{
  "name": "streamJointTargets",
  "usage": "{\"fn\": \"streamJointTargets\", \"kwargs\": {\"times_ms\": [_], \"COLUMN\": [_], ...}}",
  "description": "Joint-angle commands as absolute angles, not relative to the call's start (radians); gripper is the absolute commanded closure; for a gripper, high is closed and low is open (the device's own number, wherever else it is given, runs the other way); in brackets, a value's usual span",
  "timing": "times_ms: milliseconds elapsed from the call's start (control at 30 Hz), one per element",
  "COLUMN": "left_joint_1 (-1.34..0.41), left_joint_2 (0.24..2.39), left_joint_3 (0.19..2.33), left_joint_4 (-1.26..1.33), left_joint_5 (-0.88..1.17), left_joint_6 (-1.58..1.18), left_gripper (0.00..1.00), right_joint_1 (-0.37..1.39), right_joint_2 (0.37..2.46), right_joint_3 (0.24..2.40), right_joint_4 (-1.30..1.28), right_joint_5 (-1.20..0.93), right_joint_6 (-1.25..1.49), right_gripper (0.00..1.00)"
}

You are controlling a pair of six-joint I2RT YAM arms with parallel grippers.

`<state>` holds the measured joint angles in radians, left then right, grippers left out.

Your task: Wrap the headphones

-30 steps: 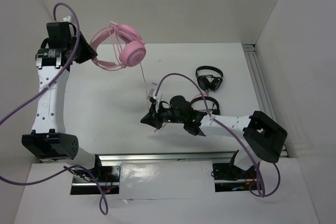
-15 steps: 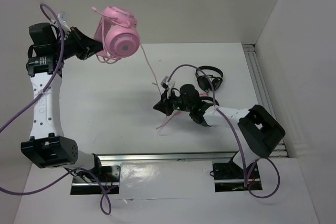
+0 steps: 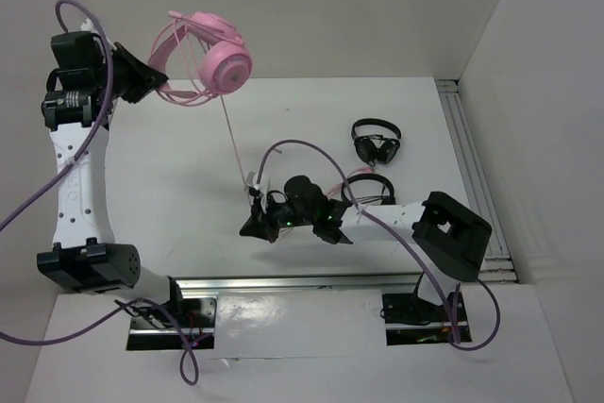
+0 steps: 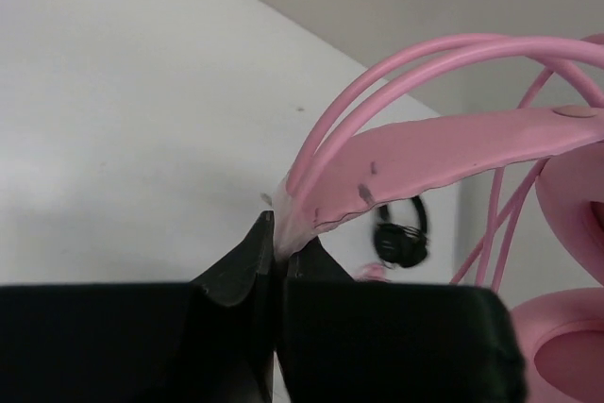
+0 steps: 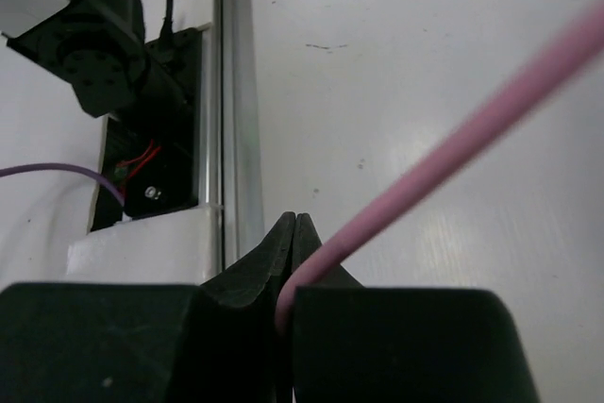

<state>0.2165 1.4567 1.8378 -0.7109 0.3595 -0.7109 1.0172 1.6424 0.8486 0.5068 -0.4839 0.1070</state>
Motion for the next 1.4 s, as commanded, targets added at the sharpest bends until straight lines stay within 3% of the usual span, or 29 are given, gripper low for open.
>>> {"fn": "streamJointTargets", "kwargs": {"times_ms": [0,200,300,367,533,733,833,967,1133,1233,1367], "left_joint_1": [0.168,-0.041,-0.132,-0.188,-0.354,-0.478,-0.512,-0.538,-0.558,-0.558,-0.568], "left_joint_2": [1.5,1.424,1.339,1.281,1.347,1.249,1.195,1.045,0.894,0.864,0.839], "left_joint_3": [1.868,1.585,1.362,1.234,1.207,1.045,1.006,0.967,0.965,1.021,1.123], "left_joint_4": [-0.649,-0.582,-0.459,-0.394,-0.508,-0.532,-0.532,-0.563,-0.59,-0.643,-0.696], "left_joint_5": [0.021,-0.523,-0.635,-0.635,-0.606,-0.517,-0.45,-0.347,-0.168,-0.12,0.035], "left_joint_6": [-0.729,-0.511,-0.369,-0.252,-0.155,-0.11,-0.092,-0.092,-0.092,-0.083,-0.046], "left_gripper": [1.0,1.0,1.0,1.0,1.0,1.0,1.0,1.0,1.0,1.0,1.0], "right_joint_1": [1.104,1.135,1.146,1.155,1.175,1.175,1.148,1.074,0.95,0.873,0.761], "right_joint_2": [1.615,1.505,1.456,1.425,1.362,1.295,1.27,1.24,1.27,1.316,1.385], "right_joint_3": [0.891,1.015,1.142,1.198,1.327,1.281,1.209,1.141,1.132,1.16,1.169], "right_joint_4": [0.347,0.119,-0.123,-0.222,-0.367,-0.179,0.009,0.185,0.221,0.161,0.161], "right_joint_5": [-0.48,-0.415,-0.262,-0.18,0.188,0.636,0.718,0.698,0.528,0.341,-0.068], "right_joint_6": [0.055,-0.029,-0.145,-0.218,-0.317,-0.492,-0.564,-0.584,-0.513,-0.413,-0.226], "right_gripper": [1.0,1.0,1.0,1.0,1.0,1.0,1.0,0.92,0.91,0.9,0.81]}}
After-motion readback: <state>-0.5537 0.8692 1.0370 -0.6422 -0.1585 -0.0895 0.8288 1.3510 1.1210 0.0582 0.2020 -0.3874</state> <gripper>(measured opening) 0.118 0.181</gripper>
